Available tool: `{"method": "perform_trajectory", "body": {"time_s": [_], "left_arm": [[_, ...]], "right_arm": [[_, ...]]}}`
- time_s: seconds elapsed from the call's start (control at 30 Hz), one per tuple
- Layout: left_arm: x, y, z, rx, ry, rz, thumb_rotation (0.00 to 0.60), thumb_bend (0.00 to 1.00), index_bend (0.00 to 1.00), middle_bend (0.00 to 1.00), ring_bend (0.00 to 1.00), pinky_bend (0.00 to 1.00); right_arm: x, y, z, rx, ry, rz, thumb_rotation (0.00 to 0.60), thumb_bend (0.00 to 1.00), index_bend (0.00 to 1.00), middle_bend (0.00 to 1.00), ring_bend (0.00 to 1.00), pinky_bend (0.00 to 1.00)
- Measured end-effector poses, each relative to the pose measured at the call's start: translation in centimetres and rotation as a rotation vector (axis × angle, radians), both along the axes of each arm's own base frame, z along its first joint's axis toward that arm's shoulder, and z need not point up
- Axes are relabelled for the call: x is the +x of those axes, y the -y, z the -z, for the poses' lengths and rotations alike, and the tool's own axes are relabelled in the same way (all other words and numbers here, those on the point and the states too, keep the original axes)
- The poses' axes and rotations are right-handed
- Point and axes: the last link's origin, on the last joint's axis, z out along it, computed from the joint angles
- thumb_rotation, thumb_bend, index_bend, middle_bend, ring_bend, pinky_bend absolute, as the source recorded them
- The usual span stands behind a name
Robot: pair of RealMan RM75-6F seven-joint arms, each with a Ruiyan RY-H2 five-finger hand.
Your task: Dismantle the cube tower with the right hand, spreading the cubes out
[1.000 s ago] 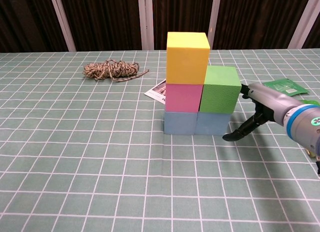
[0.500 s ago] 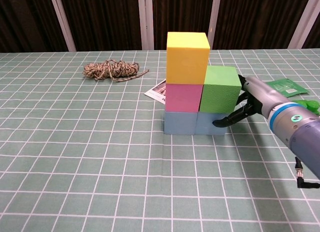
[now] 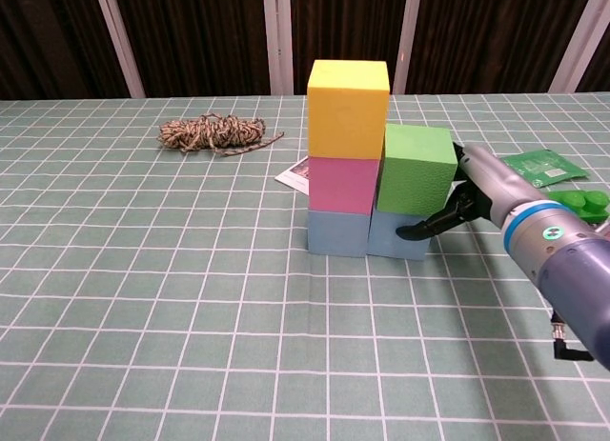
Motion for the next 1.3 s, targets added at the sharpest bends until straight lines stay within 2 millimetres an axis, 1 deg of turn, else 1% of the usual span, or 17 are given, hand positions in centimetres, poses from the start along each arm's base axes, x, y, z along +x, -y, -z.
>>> {"method": "perform_trajectory", "body": {"time_s": [0.1,0.17,0.27,0.47,0.63,0.7,0.87,1.0,1.07,1.2,1.3], "left_arm": [[0.0,0.0,0.0,-0.002,0.000,-0.001,0.600,0.18,0.20,0.00,0.00,0.08],[0.0,0.0,0.0,-0.004,0.000,0.000,0.600,0.18,0.20,0.00,0.00,0.08],[0.0,0.0,0.0,-0.007,0.001,0.001,0.600,0.18,0.20,0.00,0.00,0.08],[0.1,0.0,0.1,-0.012,0.000,0.001,0.600,0.18,0.20,0.00,0.00,0.08],[0.1,0.1,0.1,-0.010,0.008,0.002,0.600,0.18,0.20,0.00,0.00,0.08],[0.1,0.1,0.1,-0.006,0.012,0.002,0.600,0.18,0.20,0.00,0.00,0.08],[0.0,0.2,-0.1,0.001,0.013,-0.001,0.600,0.18,0.20,0.00,0.00,0.08],[0.0,0.3,-0.3,0.010,0.011,0.001,0.600,0.18,0.20,0.00,0.00,0.08],[0.0,0.2,-0.4,0.018,0.012,-0.002,0.600,0.18,0.20,0.00,0.00,0.08],[-0.1,0.1,-0.2,0.017,0.006,-0.012,0.600,0.18,0.20,0.00,0.00,0.08],[0.1,0.1,0.0,0.006,-0.001,-0.012,0.600,0.18,0.20,0.00,0.00,0.08]], "right_arm": [[-0.1,0.1,-0.1,-0.017,0.003,0.004,0.600,0.21,0.13,0.55,0.70,0.16],[-0.2,0.2,-0.2,-0.029,0.012,0.007,0.600,0.22,0.14,0.56,0.72,0.19],[-0.3,0.5,-0.8,-0.066,0.027,0.013,0.600,0.22,0.14,0.56,0.72,0.19],[-1.4,1.6,-2.6,-0.128,-0.019,0.022,0.600,0.22,0.15,0.56,0.72,0.19],[-2.3,3.2,-4.4,-0.181,-0.118,0.012,0.600,0.22,0.15,0.56,0.72,0.19],[-2.5,4.1,-5.2,-0.209,-0.193,-0.004,0.600,0.22,0.15,0.56,0.73,0.18],[-3.3,6.5,-7.2,-0.284,-0.380,-0.036,0.600,0.22,0.15,0.56,0.72,0.13],[-4.6,8.5,-8.8,-0.351,-0.551,-0.056,0.600,0.22,0.15,0.56,0.72,0.13],[-5.2,9.2,-9.6,-0.381,-0.646,-0.076,0.600,0.22,0.16,0.56,0.72,0.13],[-6.4,10.2,-10.9,-0.435,-0.910,-0.152,0.600,0.22,0.18,0.56,0.72,0.13],[-6.8,10.7,-11.2,-0.452,-1.084,-0.215,0.600,0.22,0.18,0.56,0.72,0.13]]}}
